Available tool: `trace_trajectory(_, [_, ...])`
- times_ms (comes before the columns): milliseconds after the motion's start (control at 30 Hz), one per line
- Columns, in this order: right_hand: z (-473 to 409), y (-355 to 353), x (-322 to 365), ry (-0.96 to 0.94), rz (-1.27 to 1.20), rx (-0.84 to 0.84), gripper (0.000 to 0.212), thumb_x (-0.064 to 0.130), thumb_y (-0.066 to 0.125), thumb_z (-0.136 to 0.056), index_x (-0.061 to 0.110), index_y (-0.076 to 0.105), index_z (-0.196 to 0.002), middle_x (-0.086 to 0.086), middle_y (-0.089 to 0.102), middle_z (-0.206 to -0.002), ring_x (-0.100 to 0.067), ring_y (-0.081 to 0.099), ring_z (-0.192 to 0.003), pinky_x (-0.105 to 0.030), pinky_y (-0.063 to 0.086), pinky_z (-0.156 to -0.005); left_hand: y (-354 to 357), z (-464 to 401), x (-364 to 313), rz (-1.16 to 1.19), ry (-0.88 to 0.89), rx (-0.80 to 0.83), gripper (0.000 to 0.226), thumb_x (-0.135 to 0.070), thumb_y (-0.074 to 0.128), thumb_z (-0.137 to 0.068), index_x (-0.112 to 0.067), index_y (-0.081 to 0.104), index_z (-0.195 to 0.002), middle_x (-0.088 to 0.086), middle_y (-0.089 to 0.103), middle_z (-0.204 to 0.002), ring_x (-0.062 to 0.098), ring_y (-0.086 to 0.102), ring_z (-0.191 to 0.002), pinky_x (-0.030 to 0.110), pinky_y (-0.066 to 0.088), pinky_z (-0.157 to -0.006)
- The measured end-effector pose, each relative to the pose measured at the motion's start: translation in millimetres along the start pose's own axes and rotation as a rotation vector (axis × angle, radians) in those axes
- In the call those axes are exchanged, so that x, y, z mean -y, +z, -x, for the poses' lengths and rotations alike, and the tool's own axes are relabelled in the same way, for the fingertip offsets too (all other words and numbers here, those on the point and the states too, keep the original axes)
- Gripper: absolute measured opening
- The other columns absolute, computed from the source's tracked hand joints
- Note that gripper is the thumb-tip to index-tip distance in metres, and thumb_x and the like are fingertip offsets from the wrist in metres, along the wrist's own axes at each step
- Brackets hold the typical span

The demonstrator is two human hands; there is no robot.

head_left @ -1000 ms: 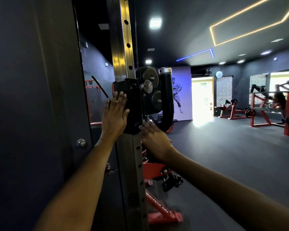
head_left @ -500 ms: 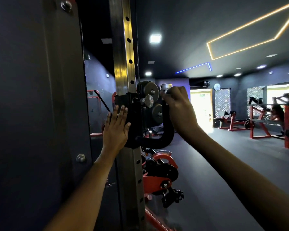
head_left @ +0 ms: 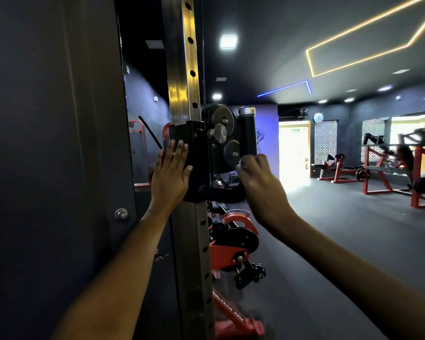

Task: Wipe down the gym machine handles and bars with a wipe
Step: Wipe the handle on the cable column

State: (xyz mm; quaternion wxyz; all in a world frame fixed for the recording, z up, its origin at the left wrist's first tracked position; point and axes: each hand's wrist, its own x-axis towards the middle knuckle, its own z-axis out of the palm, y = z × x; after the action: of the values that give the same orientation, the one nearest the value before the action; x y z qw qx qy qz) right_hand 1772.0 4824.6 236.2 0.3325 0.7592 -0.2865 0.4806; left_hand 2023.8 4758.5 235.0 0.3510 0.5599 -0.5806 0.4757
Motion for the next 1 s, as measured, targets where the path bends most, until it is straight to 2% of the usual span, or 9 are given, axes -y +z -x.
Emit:
trace_trajectory(133, [14.4, 21.9, 21.1, -0.019, 0.064, 0.087, 0.02, -0.007, 0.071, -0.052, -0.005, 0.065, -0.071, -0.017, 0.059, -0.079, -0.031, 0.046, -0.087, -0.027, 0.049, -0.051, 1.2, 0.3, 3.6, -0.016, 0.016, -0.003, 0.056, -0.037, 0.023, -0.103, -0.009, 0.02, -0.152, 0.007, 0.02, -0.159, 0.009, -0.012, -0.148, 0.03, -0.012, -0.12])
trace_trajectory(267, [11.9, 54.9, 51.1, -0.067, 0.148, 0.484, 0.029, -0.001, 0.06, -0.082, -0.007, 0.059, -0.111, -0.024, 0.054, -0.113, -0.041, 0.042, -0.116, -0.038, 0.053, -0.083, -0.7, 1.3, 2.2, -0.014, 0.016, 0.022, 0.056, -0.036, 0.023, -0.102, -0.009, 0.02, -0.152, 0.007, 0.02, -0.16, 0.014, -0.001, -0.148, 0.03, -0.011, -0.12])
trace_trajectory(400, [-20.8, 75.3, 66.8, -0.146, 0.059, 0.48, 0.02, 0.009, 0.084, -0.056, 0.004, 0.071, -0.069, -0.009, 0.064, -0.073, -0.023, 0.061, -0.077, -0.024, 0.049, -0.056, -0.8, -1.4, 4.5, -0.039, 0.026, 0.048, 0.057, -0.035, 0.023, -0.102, -0.009, 0.019, -0.152, 0.009, 0.022, -0.159, 0.015, 0.002, -0.148, 0.03, -0.011, -0.12])
trace_trajectory(500, [-31.2, 62.5, 60.4, -0.092, 0.153, 0.53, 0.022, 0.007, 0.056, -0.087, 0.002, 0.066, -0.105, -0.014, 0.062, -0.105, -0.028, 0.058, -0.1, -0.035, 0.046, -0.084, -0.5, -1.5, 4.4, -0.041, 0.035, 0.044, 0.057, -0.035, 0.024, -0.101, -0.009, 0.021, -0.152, 0.008, 0.023, -0.159, 0.017, 0.004, -0.148, 0.03, -0.012, -0.119])
trace_trajectory(633, [-12.5, 31.9, 36.2, -0.049, 0.153, 0.43, 0.028, 0.003, 0.047, -0.092, 0.001, 0.058, -0.117, -0.015, 0.054, -0.119, -0.03, 0.054, -0.11, -0.036, 0.048, -0.081, -2.4, -0.8, 2.9, -0.043, 0.037, 0.023, 0.057, -0.034, 0.025, -0.102, -0.009, 0.021, -0.153, 0.007, 0.02, -0.16, 0.022, 0.007, -0.149, 0.031, -0.01, -0.12])
trace_trajectory(733, [10.2, 19.0, 19.0, -0.188, 0.043, 0.208, 0.016, -0.004, 0.064, -0.071, -0.001, 0.069, -0.086, -0.012, 0.064, -0.092, -0.027, 0.063, -0.086, -0.032, 0.053, -0.068, -3.3, 0.5, 2.5, -0.02, 0.024, 0.038, 0.056, -0.034, 0.024, -0.102, -0.01, 0.02, -0.153, 0.007, 0.02, -0.161, 0.02, 0.004, -0.149, 0.031, -0.01, -0.12])
trace_trajectory(833, [48.4, 23.4, 8.1, -0.205, -0.054, 0.096, 0.019, 0.007, 0.058, -0.075, -0.002, 0.07, -0.088, -0.014, 0.066, -0.096, -0.03, 0.063, -0.097, -0.034, 0.053, -0.084, -2.4, 3.0, 3.5, -0.02, 0.032, 0.052, 0.056, -0.035, 0.022, -0.102, -0.009, 0.021, -0.153, 0.008, 0.02, -0.16, 0.02, 0.004, -0.149, 0.03, -0.012, -0.12])
trace_trajectory(933, [83.8, 33.0, 4.6, 0.194, -0.298, -0.012, 0.025, 0.003, 0.056, -0.078, -0.001, 0.069, -0.1, -0.015, 0.064, -0.101, -0.028, 0.06, -0.094, -0.035, 0.056, -0.079, -0.3, 2.9, 5.0, -0.031, 0.034, 0.04, 0.057, -0.035, 0.021, -0.102, -0.009, 0.019, -0.153, 0.008, 0.019, -0.161, 0.018, 0.001, -0.148, 0.031, -0.012, -0.119])
trace_trajectory(1000, [77.2, 34.2, -1.5, 0.472, -0.505, -0.217, 0.032, -0.013, 0.052, -0.079, -0.001, 0.067, -0.105, -0.02, 0.059, -0.101, -0.018, 0.057, -0.092, -0.01, 0.045, -0.084, 1.9, 3.6, 4.4, -0.029, 0.032, 0.029, 0.057, -0.035, 0.022, -0.102, -0.008, 0.021, -0.152, 0.008, 0.02, -0.16, 0.017, 0.001, -0.148, 0.032, -0.011, -0.12])
